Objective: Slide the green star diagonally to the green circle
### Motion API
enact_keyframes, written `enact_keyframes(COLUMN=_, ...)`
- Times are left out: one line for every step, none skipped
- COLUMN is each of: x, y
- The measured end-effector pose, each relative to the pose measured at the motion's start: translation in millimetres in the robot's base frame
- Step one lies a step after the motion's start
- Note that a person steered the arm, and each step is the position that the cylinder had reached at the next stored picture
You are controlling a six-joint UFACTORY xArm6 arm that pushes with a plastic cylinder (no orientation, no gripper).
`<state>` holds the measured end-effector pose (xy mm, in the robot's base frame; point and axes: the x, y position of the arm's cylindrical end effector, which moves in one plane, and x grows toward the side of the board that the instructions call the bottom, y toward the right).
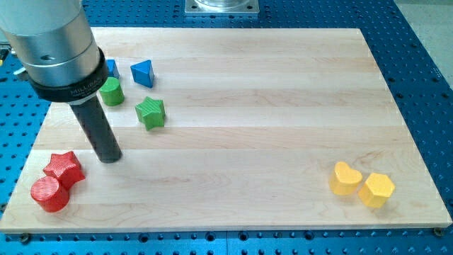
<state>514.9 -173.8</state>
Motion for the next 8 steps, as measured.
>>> enact_keyframes(x=0.0, y=0.3)
enact_keyframes(x=-3.1, y=0.3)
enact_keyframes(x=-38.0, y=0.3)
enact_keyframes(x=-67.2, y=3.6)
enact_keyframes(x=-85.5, y=20.9)
enact_keyframes(x=-85.5, y=53.5)
enact_keyframes(x=-95.0, y=77.7)
enact_keyframes(x=-123.6, y=86.6)
